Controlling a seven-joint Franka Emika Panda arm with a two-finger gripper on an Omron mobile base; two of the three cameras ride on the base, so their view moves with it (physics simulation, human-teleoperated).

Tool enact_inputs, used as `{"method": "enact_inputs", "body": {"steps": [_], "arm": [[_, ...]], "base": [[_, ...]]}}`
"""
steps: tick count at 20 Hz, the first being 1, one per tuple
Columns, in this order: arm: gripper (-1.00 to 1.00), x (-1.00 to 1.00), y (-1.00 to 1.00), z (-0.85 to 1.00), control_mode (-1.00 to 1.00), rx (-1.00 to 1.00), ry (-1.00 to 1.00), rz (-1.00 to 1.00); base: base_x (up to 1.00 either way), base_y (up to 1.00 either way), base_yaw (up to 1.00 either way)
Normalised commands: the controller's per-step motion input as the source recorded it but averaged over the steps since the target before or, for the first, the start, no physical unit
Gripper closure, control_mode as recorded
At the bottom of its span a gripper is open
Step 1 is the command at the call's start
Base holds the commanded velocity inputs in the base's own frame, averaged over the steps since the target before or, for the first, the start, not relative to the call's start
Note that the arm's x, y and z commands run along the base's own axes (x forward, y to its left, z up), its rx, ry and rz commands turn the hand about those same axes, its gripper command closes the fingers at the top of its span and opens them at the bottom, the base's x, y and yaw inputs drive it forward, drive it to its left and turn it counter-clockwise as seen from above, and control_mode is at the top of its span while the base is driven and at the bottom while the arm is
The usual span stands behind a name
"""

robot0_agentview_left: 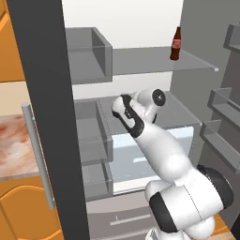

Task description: Open the fridge, grab two sodas, and place both sodas inside the bowl with ice on the dining counter.

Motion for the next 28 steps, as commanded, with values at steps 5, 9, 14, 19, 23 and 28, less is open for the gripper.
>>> {"method": "enact_inputs", "body": {"steps": [5,9,14,19,23,28], "arm": [[1.0,-0.73,-0.25,0.57,-1.0,0.09,0.11,0.0],[1.0,-0.94,-0.22,0.27,-1.0,0.05,0.04,0.0],[1.0,-1.0,-0.19,0.14,-1.0,0.01,0.0,0.0],[1.0,-1.0,-0.12,0.27,-1.0,0.0,0.0,0.0],[1.0,-1.0,-0.16,0.46,-1.0,0.0,0.0,0.0],[1.0,-1.0,-0.17,0.46,-1.0,0.0,0.0,0.0]], "base": [[0.0,0.0,0.0],[0.0,0.0,0.0],[0.0,0.0,0.0],[0.0,0.0,0.0],[0.0,0.0,0.0],[0.0,0.0,0.0]]}}
